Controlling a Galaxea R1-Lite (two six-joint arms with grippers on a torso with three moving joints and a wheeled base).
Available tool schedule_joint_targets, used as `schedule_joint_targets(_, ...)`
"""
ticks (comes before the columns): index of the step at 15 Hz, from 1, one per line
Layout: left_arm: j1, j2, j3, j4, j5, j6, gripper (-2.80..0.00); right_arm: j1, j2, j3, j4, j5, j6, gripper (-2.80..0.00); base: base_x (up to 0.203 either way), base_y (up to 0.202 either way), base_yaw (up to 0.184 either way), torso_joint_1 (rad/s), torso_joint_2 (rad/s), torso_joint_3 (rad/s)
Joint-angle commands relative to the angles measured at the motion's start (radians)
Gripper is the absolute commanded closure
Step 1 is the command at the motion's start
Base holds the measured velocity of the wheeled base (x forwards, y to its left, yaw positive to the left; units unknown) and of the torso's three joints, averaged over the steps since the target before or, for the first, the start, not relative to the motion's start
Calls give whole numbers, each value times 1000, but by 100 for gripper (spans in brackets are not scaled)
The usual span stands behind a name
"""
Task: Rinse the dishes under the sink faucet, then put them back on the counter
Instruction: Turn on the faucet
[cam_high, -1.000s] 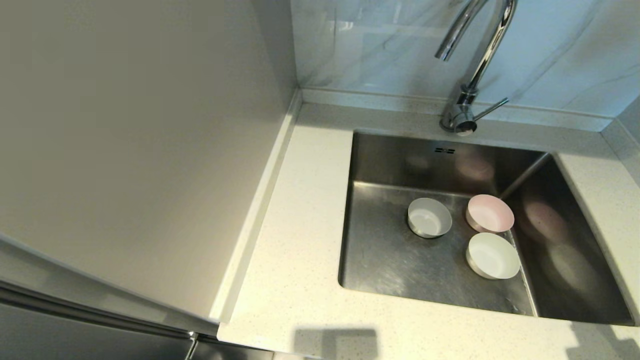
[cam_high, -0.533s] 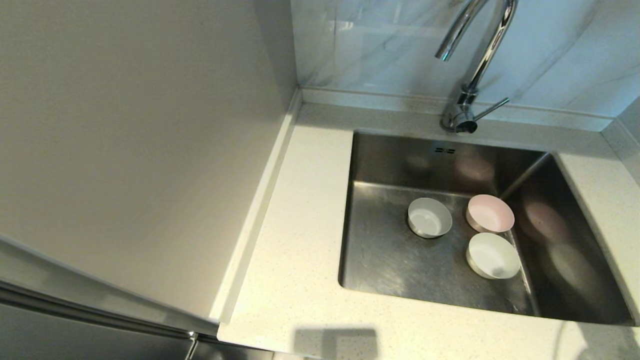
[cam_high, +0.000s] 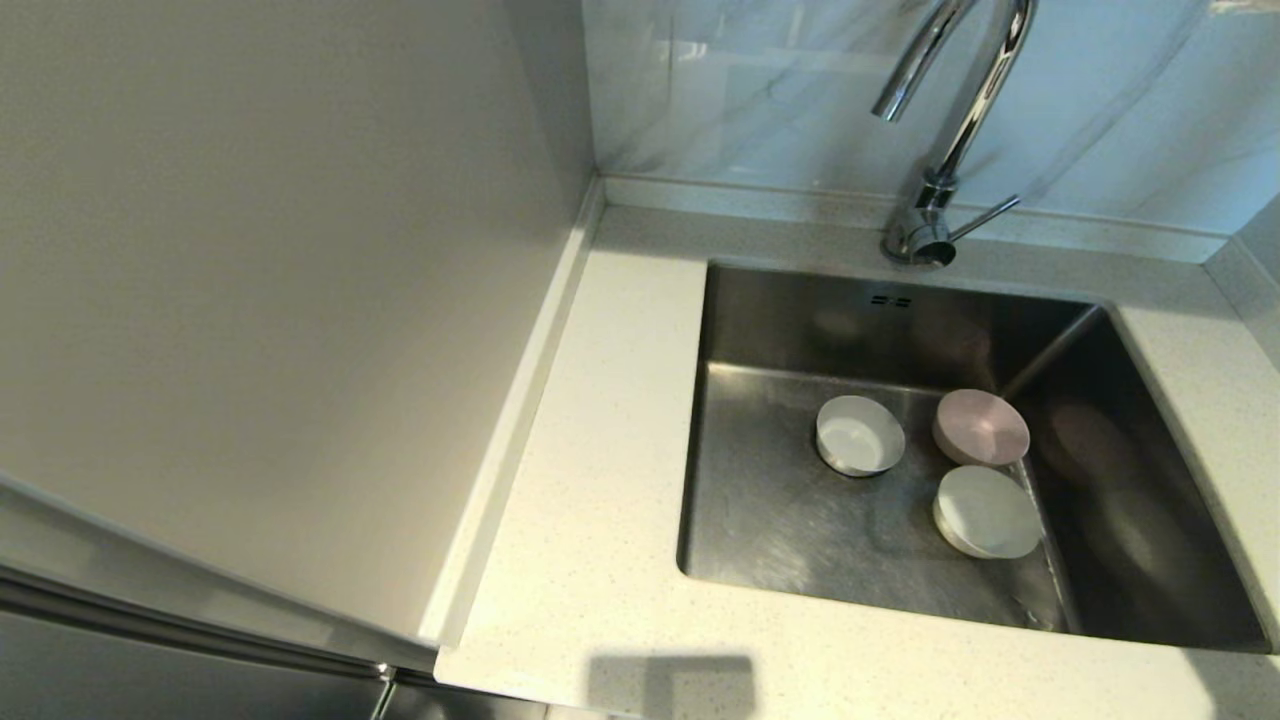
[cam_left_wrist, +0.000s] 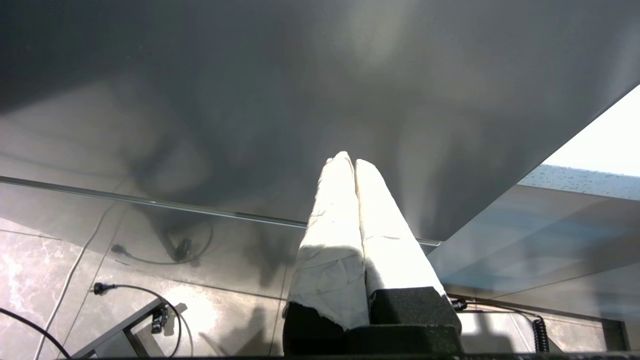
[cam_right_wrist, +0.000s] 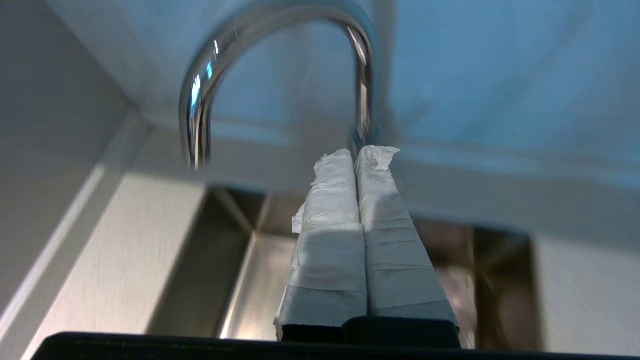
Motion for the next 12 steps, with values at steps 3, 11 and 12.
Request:
schedule_joint_targets(3, 0, -3, 0, 0, 0, -1, 0, 14, 283, -81, -203, -16, -25, 0, 0, 0, 0, 0, 0, 0)
schedule_joint_targets(11, 0, -3, 0, 0, 0, -1, 0, -67, 470, -223, -268, -55, -77, 0, 0, 0, 0, 0, 0, 0)
schedule_joint_targets(12, 0, -3, 0, 0, 0, -1, 0, -83, 488, -235, -268, -55, -78, 0, 0, 0, 0, 0, 0, 0)
